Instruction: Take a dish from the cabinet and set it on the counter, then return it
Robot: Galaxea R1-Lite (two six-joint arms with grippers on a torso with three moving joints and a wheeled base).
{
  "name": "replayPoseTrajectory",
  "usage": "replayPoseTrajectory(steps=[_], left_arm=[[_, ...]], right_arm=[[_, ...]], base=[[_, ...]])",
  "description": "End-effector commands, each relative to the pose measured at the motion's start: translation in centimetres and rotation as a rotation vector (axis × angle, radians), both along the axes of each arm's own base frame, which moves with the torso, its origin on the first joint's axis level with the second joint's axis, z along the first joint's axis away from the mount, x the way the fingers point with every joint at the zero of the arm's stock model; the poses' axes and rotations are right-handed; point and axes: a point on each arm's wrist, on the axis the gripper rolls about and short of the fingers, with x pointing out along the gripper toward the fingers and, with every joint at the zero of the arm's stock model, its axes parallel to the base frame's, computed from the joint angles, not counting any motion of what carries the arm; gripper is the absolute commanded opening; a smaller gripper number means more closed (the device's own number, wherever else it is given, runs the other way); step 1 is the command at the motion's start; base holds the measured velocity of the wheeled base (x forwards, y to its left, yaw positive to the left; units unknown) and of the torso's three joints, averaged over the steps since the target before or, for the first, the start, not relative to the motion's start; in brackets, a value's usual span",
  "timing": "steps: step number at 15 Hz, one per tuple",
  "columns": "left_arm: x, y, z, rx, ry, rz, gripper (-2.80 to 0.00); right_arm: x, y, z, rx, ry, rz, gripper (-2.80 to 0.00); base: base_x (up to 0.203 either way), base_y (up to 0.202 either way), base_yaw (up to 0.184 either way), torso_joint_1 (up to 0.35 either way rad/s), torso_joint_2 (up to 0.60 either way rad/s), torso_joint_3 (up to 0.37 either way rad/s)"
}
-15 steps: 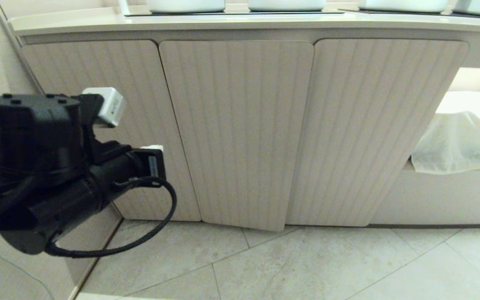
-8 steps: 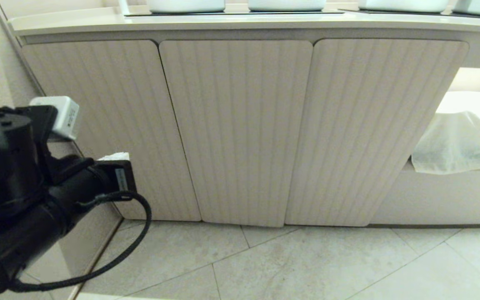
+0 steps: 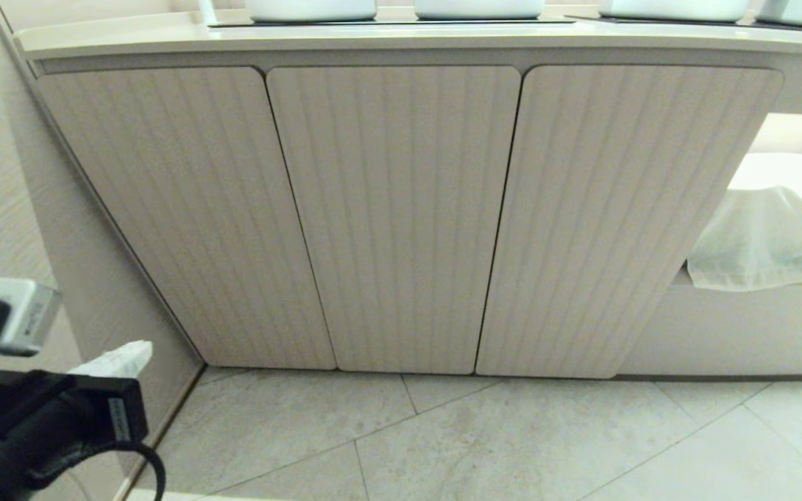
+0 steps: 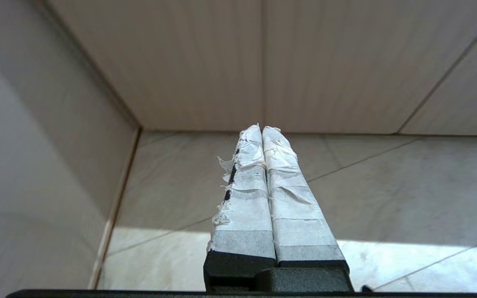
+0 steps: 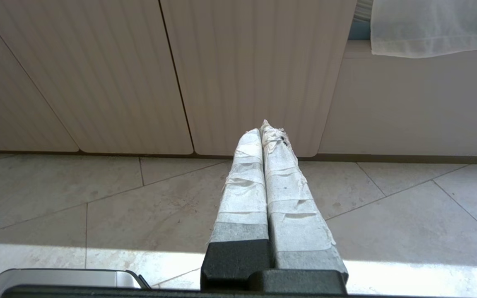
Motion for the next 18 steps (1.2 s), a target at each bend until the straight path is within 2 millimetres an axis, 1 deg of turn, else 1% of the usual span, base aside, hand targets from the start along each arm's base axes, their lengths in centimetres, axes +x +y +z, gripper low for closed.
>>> replayPoseTrajectory(steps=[1, 2, 4, 5, 7, 9, 13, 15, 18], left_arm=[[-1.7, 2.4, -0.2, -0.037, -0.046, 0.053, -2.8], [-2.5, 3.2, -0.7, -0.035, -0.054, 0.061, -2.8], [-4.5, 4.7, -2.3, -0.01, -0.069, 0.079, -2.8], [-5.6, 5.2, -2.8, -0.01, -0.094, 0.058, -2.8], [-7.7, 5.5, -4.1, 0.004, -0.153, -0.015, -2.8], [-9.3, 5.5, -5.6, 0.041, -0.204, -0.057, -2.8], [-11.3, 5.5, -7.4, 0.067, -0.227, -0.047, -2.8], [-11.9, 5.5, -8.3, 0.074, -0.19, -0.036, -2.8], [-12.7, 5.5, -8.8, 0.08, -0.239, -0.052, -2.8]], right_arm=[[0.0, 0.0, 0.0, 0.0, -0.001, 0.0, -2.8], [0.0, 0.0, 0.0, 0.0, -0.001, 0.0, -2.8], [0.0, 0.0, 0.0, 0.0, -0.001, 0.0, -2.8], [0.0, 0.0, 0.0, 0.0, -0.001, 0.0, -2.8], [0.0, 0.0, 0.0, 0.0, -0.001, 0.0, -2.8], [0.0, 0.0, 0.0, 0.0, -0.001, 0.0, -2.8], [0.0, 0.0, 0.0, 0.0, -0.001, 0.0, -2.8], [0.0, 0.0, 0.0, 0.0, -0.001, 0.0, -2.8], [0.0, 0.0, 0.0, 0.0, -0.001, 0.0, -2.8]], base=[[0.0, 0.0, 0.0, 0.0, 0.0, 0.0], [0.0, 0.0, 0.0, 0.002, 0.0, 0.03], [0.0, 0.0, 0.0, 0.0, 0.0, 0.0], [0.0, 0.0, 0.0, 0.0, 0.0, 0.0], [0.0, 0.0, 0.0, 0.0, 0.0, 0.0], [0.0, 0.0, 0.0, 0.0, 0.0, 0.0], [0.0, 0.0, 0.0, 0.0, 0.0, 0.0], [0.0, 0.0, 0.0, 0.0, 0.0, 0.0], [0.0, 0.0, 0.0, 0.0, 0.0, 0.0]])
